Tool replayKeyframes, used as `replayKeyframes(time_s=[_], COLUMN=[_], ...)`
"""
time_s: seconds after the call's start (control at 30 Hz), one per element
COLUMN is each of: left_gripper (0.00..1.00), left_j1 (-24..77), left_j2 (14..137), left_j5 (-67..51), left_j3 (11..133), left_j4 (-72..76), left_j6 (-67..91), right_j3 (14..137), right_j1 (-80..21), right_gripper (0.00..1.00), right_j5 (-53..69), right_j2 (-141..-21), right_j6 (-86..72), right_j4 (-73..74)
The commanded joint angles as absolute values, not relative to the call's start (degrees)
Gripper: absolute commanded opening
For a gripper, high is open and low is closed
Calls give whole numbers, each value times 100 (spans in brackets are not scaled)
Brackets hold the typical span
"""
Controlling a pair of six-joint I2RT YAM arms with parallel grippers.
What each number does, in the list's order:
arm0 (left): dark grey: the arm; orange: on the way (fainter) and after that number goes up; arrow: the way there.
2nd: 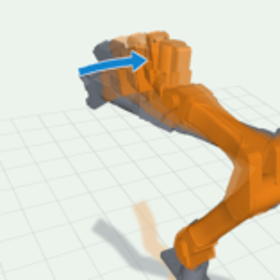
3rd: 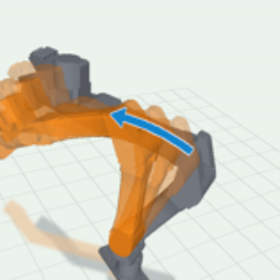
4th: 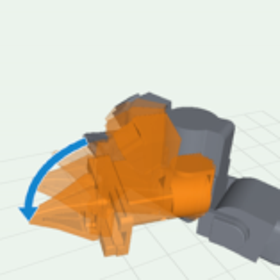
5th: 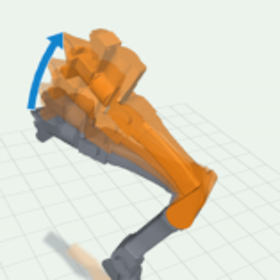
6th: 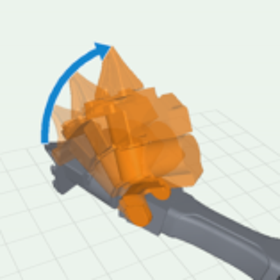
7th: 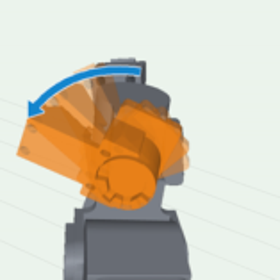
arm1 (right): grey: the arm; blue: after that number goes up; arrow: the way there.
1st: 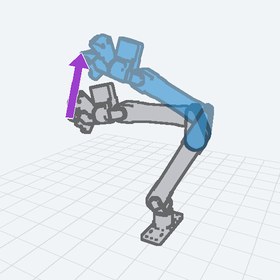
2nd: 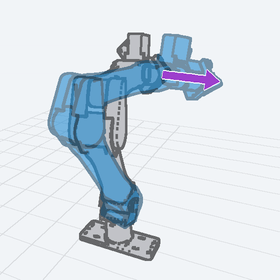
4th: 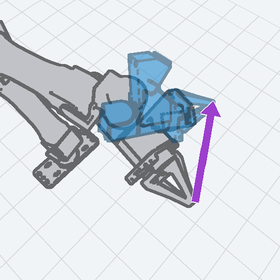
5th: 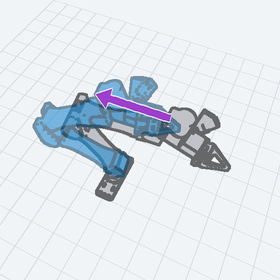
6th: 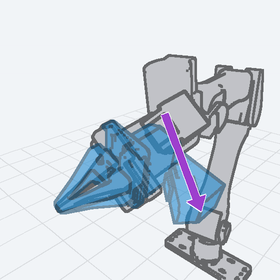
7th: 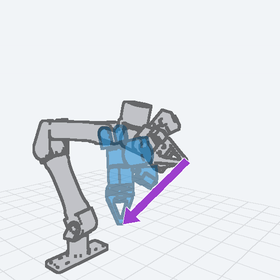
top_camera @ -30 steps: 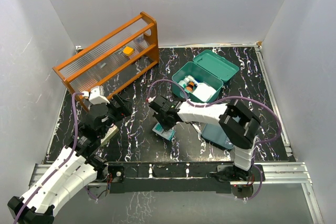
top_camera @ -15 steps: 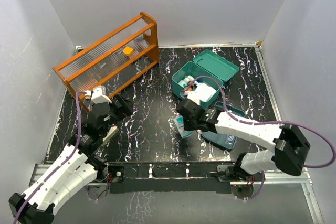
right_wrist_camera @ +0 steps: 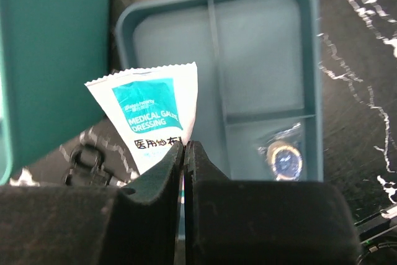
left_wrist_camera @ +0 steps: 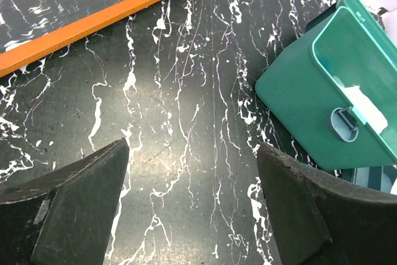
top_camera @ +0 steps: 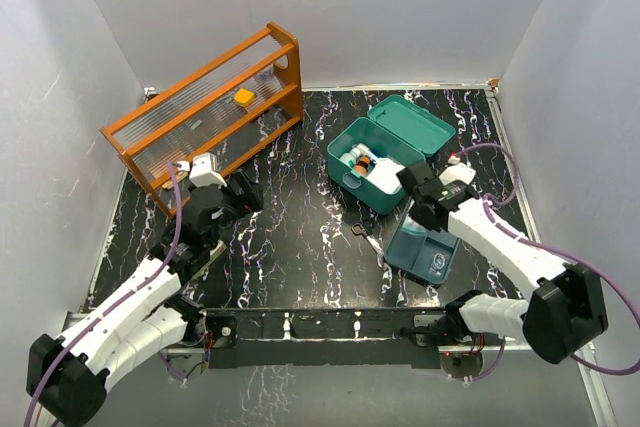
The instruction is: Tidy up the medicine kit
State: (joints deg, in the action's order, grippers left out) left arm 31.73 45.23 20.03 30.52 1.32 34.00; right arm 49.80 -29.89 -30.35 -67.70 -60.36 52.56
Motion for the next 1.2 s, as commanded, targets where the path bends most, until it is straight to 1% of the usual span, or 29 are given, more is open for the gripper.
replayKeyframes(time_s=[0.0, 0.17, 0.27, 0.47, 0.77, 1.17], left_gripper=[83, 84, 84, 84, 84, 84], left_j1=[3179, 3178, 3181, 3181, 3177, 3181], left_j2=[4513, 4474, 4486, 4526, 4412, 4450], left_j5=[2209, 2185, 2138, 1902, 1903, 1903], left_j3=[2911, 2824, 2819, 2802, 2748, 2771], left_j4=[416, 460, 502, 630, 640, 609], left_j6=[3297, 3321, 3326, 3314, 3363, 3361], right_j3=[5082, 4966, 4944, 4679, 4460, 4441], right_j1=[-2245, -1317, -1090, -994, -974, -959], right_gripper=[0, 0, 0, 0, 0, 0], right_j5=[-3282, -2892, -2907, -2851, -3316, -3055], right_j2=[-6903, -7006, -6896, -6851, -7106, -7652], right_j6=[-5851, -5298, -5139, -5238, -5360, -4915], right_j4=[5134, 4746, 4659, 4667, 4661, 4283])
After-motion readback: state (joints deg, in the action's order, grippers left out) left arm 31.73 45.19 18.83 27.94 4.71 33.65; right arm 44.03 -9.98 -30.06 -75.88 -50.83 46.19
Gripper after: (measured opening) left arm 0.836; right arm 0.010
